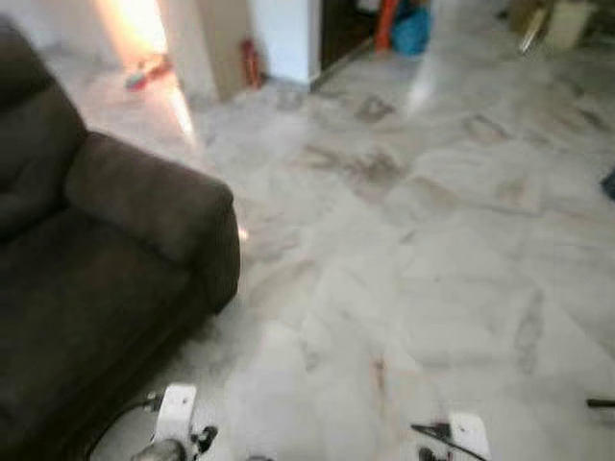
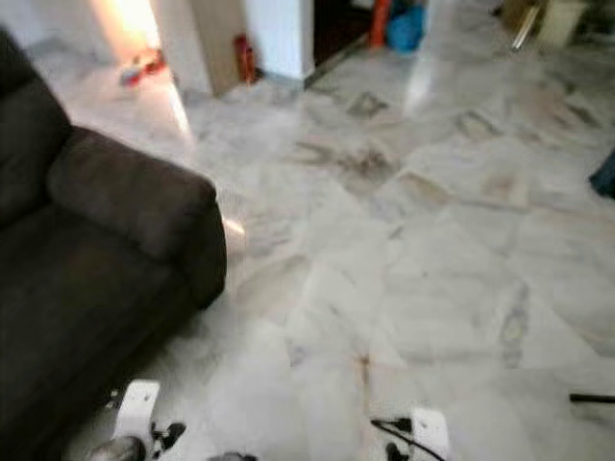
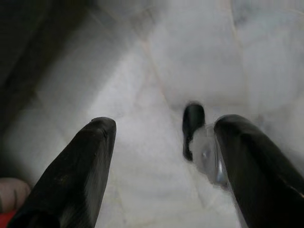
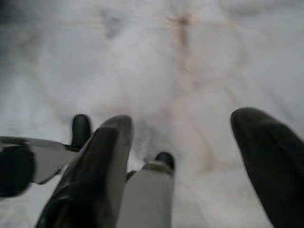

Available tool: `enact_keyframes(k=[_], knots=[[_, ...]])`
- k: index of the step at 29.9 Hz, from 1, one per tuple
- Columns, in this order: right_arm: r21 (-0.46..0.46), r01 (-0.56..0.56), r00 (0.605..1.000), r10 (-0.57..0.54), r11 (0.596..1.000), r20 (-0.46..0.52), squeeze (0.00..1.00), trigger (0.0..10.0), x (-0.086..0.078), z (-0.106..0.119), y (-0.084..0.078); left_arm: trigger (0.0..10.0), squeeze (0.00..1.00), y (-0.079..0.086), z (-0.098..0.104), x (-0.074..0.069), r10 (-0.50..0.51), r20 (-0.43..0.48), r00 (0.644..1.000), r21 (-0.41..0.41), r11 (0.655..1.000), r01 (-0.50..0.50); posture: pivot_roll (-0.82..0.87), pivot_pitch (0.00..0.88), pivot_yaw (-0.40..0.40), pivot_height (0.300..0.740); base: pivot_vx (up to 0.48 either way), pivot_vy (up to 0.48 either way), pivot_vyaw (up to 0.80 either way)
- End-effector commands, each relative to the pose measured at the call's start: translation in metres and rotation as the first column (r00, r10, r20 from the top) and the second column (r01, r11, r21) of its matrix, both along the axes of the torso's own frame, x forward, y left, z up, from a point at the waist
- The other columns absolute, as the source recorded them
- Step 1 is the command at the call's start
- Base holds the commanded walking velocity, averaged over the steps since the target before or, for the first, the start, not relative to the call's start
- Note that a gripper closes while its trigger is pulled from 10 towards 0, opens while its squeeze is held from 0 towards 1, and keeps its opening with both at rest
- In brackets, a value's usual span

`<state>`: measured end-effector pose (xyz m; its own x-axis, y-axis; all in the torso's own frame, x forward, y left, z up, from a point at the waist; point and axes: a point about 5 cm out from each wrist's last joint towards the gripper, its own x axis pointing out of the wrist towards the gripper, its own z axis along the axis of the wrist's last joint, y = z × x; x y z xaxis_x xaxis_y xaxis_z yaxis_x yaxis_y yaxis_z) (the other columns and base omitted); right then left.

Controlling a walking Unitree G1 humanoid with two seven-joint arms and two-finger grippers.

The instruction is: Move the pillow to the sofa from floor

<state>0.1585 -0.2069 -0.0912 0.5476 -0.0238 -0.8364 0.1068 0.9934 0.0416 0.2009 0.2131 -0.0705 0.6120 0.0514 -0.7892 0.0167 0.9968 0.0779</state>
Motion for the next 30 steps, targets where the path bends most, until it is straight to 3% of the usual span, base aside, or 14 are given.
enact_keyframes(k=[1, 19, 30], knots=[[-0.009, 0.010, 0.999, -0.010, 1.000, -0.037, 0.00, 10.0, -0.011, -0.004, -0.005, 10.0, 0.00, -0.002, -0.002, -0.003, -0.001, -0.014, 1.000, -0.005, 1.000, 0.001, 0.07, 0.047, 0.002, 0.740, 0.000, 0.000, 0.80], [-0.040, -0.011, 0.999, 0.009, 0.999, -0.042, 0.00, 10.0, -0.011, -0.002, -0.015, 10.0, 0.00, -0.014, -0.005, -0.004, 0.035, -0.007, 0.999, -0.030, 0.999, -0.035, 0.07, 0.023, -0.052, 0.740, 0.000, 0.000, 0.80], [-0.060, -0.002, 0.999, -0.001, 0.998, -0.052, 0.00, 10.0, -0.019, -0.002, -0.027, 10.0, 0.00, -0.026, -0.011, -0.013, 0.079, -0.025, 0.997, -0.046, 0.996, -0.080, 0.07, 0.043, -0.100, 0.740, 0.000, 0.000, 0.80]])
